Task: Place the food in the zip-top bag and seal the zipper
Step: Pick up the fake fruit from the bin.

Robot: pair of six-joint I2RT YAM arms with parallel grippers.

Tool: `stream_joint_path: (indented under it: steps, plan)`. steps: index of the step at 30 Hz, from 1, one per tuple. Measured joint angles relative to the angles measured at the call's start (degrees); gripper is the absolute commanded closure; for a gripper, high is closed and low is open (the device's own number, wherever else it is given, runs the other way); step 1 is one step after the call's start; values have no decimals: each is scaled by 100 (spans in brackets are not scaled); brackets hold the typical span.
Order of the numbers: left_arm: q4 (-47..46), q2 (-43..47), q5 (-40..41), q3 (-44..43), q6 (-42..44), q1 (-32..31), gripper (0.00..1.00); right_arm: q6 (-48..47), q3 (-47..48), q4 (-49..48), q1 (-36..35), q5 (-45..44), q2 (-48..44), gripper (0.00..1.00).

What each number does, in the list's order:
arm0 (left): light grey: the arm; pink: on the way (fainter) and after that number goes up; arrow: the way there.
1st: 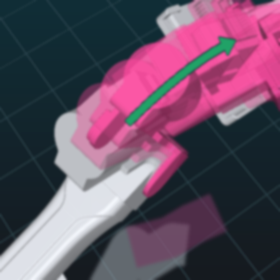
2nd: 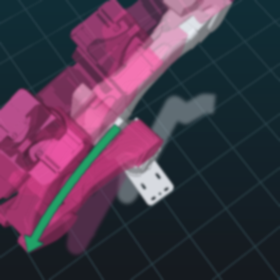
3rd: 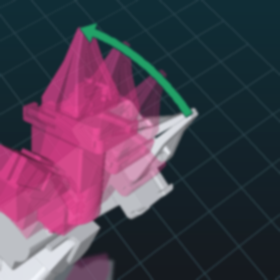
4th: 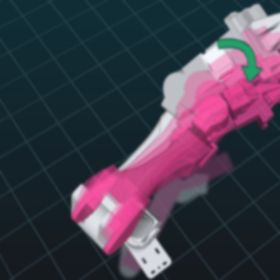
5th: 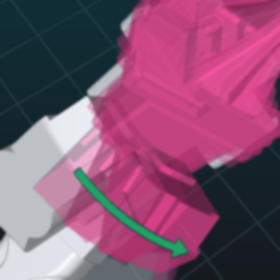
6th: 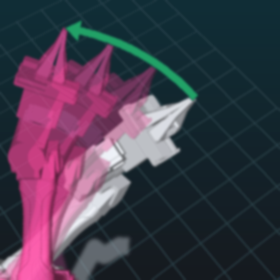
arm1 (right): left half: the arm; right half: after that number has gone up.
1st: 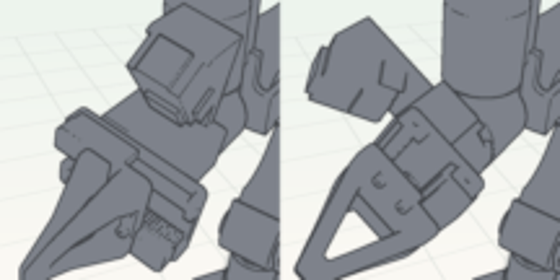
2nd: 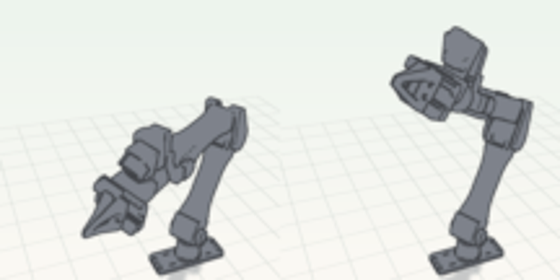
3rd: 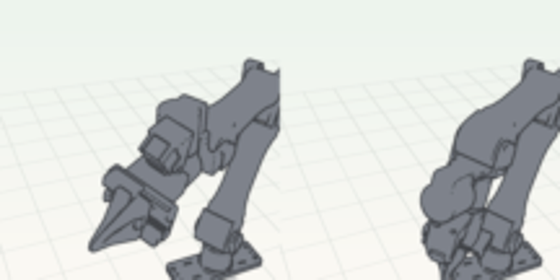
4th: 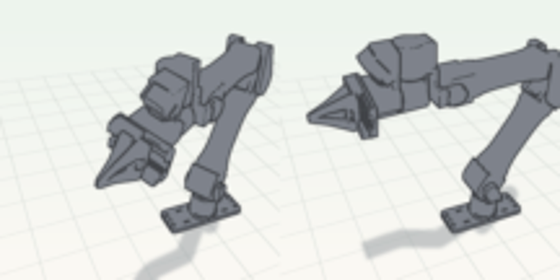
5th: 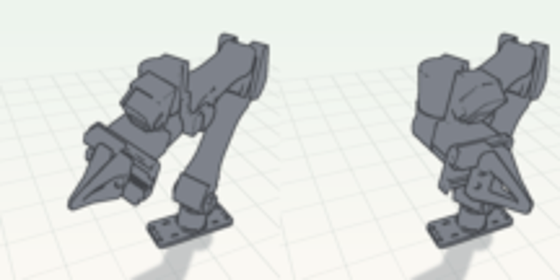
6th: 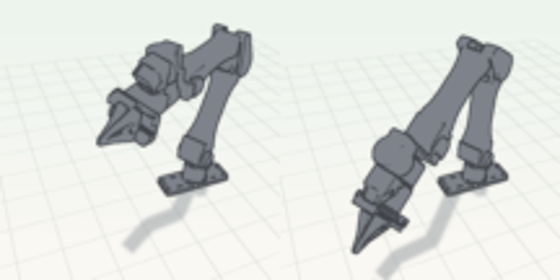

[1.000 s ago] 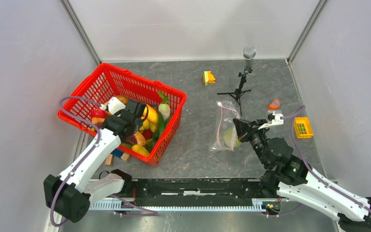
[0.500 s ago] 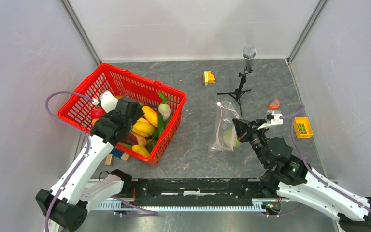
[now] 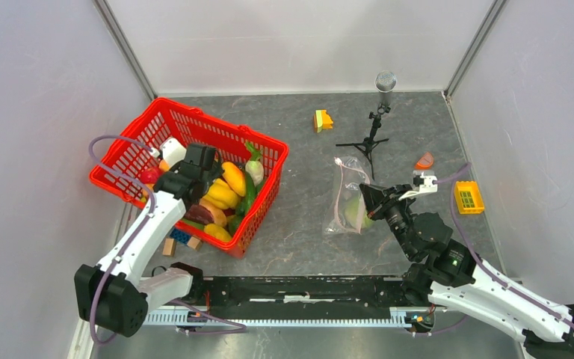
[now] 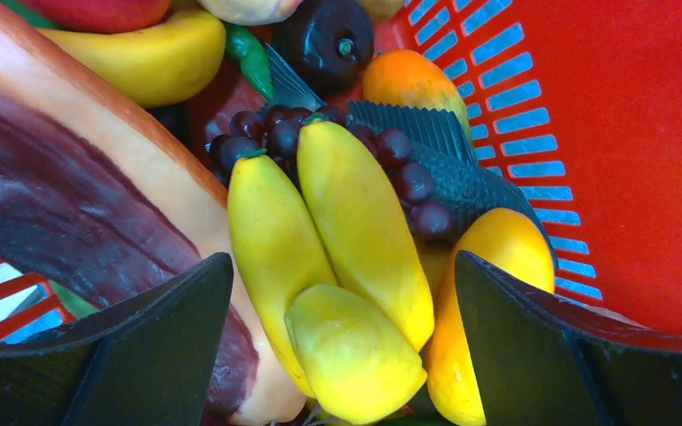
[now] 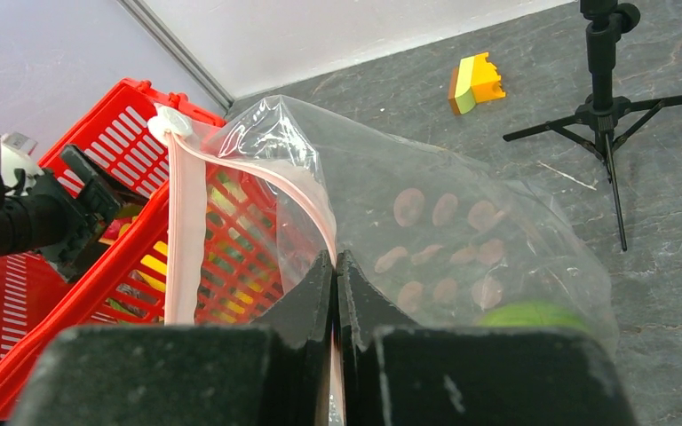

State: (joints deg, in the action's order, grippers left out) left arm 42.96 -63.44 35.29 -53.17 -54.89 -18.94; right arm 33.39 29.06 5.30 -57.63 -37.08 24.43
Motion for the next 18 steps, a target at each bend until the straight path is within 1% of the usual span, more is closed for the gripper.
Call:
stream_joint_path:
  steps: [3,9,11,12,14,16,18]
  plan:
    - [-144,-24,-356,155,13,173,0,0,0,2,0,0,-22,93]
    - [-184,-33,-715,262,-15,190,0,24,0,-2,0,0,-37,93]
    - [-293,-59,-807,378,-13,203,2,24,0,-2,0,0,-28,93]
    - [-321,-111,-857,411,-13,216,8,22,0,-2,0,2,-17,93]
    - [-378,-282,-887,420,-11,238,24,22,0,0,0,17,20,93]
    - [-450,-450,-911,420,-24,249,32,22,0,4,0,24,44,93]
    - [-525,-428,-914,420,-22,247,39,22,0,15,0,22,42,93]
